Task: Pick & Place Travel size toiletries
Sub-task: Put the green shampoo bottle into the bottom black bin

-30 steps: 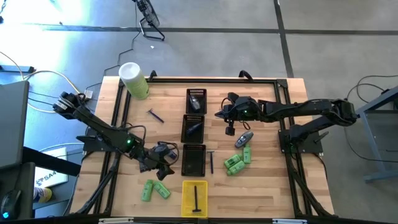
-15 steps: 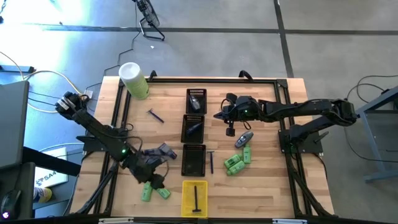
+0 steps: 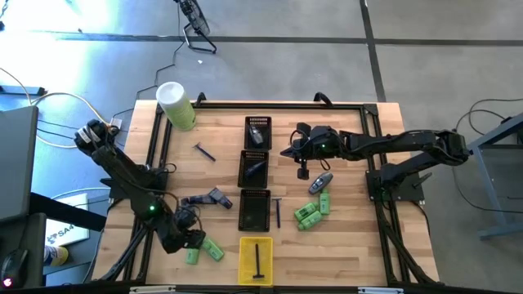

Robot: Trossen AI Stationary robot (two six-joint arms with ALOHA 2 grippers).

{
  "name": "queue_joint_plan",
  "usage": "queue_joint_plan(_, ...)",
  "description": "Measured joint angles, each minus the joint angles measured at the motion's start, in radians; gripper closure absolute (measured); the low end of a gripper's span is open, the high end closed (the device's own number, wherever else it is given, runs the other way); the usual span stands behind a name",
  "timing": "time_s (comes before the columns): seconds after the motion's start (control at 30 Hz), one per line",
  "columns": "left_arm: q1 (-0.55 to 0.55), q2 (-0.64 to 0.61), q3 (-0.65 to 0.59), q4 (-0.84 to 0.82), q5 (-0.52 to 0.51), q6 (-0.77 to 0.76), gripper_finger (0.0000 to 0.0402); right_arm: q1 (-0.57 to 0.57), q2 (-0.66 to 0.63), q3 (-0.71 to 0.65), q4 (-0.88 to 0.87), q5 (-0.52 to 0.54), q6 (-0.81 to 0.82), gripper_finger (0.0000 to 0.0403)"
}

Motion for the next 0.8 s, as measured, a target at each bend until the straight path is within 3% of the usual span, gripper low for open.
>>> queue_joint_plan(0.13,0.003,0.039,0.000,0.023,0.016,0.006,0.0149,0.000,0.000,0.000,0.000,0.003,0.000,0.0399)
queue_joint_plan(0.4,0.002,0.130,0.000,0.027,0.185,-0.019,0.0149,0.000,0.000,0.000,0.016,-0.026,0.000,0.0399)
queue_joint_plan(0.8,0.002,0.134,0.000,0.034,0.189,-0.015,0.0149,0.000,0.000,0.000,0.029,-0.053,0.001,0.0399)
